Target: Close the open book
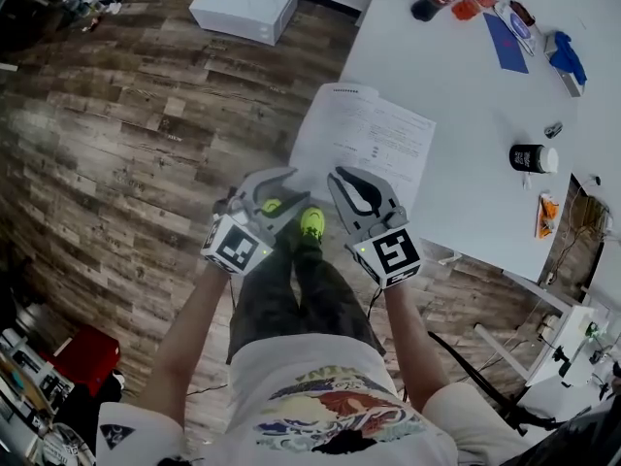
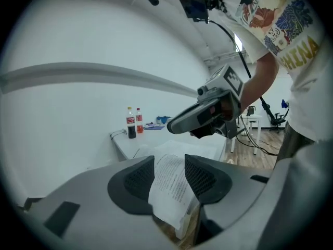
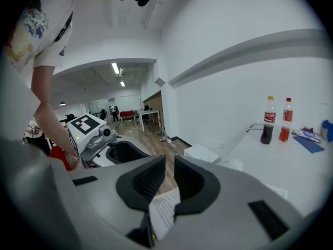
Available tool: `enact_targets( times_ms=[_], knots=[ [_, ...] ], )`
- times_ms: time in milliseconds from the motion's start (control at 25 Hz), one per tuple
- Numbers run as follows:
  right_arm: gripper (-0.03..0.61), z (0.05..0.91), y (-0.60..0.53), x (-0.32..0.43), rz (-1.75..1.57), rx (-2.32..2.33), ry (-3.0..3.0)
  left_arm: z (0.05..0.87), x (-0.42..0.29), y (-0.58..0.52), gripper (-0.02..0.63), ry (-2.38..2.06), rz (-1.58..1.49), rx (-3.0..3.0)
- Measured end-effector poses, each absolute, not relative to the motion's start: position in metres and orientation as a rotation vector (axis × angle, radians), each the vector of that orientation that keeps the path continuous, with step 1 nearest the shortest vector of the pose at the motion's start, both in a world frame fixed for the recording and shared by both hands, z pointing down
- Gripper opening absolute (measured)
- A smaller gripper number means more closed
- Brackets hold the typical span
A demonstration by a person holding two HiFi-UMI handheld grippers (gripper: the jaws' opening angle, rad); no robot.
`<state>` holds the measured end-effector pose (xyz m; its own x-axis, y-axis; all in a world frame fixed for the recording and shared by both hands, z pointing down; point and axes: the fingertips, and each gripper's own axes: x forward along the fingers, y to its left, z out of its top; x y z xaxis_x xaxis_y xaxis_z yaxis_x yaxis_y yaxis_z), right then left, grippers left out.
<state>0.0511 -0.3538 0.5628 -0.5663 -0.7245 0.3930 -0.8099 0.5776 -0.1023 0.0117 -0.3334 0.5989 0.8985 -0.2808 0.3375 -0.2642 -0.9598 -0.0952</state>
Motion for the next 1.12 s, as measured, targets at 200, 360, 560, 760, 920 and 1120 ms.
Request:
enact_targets(
  times_ms=[200, 360, 560, 760, 920, 1120],
  knots=[
    [0.055, 0.581, -0.355, 0.048, 0.384, 1.213, -2.477, 0.636, 0.007, -0.331, 0.179, 0.393, -0.595, -3.027],
    [0.078, 0.592, -0.358, 0.043, 0.391, 1.2, -2.477, 0.67, -0.001, -0.331, 0.187, 0.359, -0.653, -3.01],
    [0.08, 0.604, -0.354, 0.046, 0.395, 1.192, -2.468, 0.706, -0.005, -0.329, 0.187, 0.339, -0.718, -2.953],
    [0.08, 0.614, -0.351, 0.045, 0.415, 1.18, -2.456, 0.717, -0.009, -0.326, 0.189, 0.369, -0.643, -2.983],
    [0.08, 0.619, -0.349, 0.044, 0.415, 1.155, -2.454, 0.733, -0.017, -0.317, 0.189, 0.359, -0.69, -2.958],
    [0.08, 0.624, -0.349, 0.039, 0.407, 1.133, -2.467, 0.756, -0.022, -0.324, 0.189, 0.444, -0.739, -2.944]
  ],
)
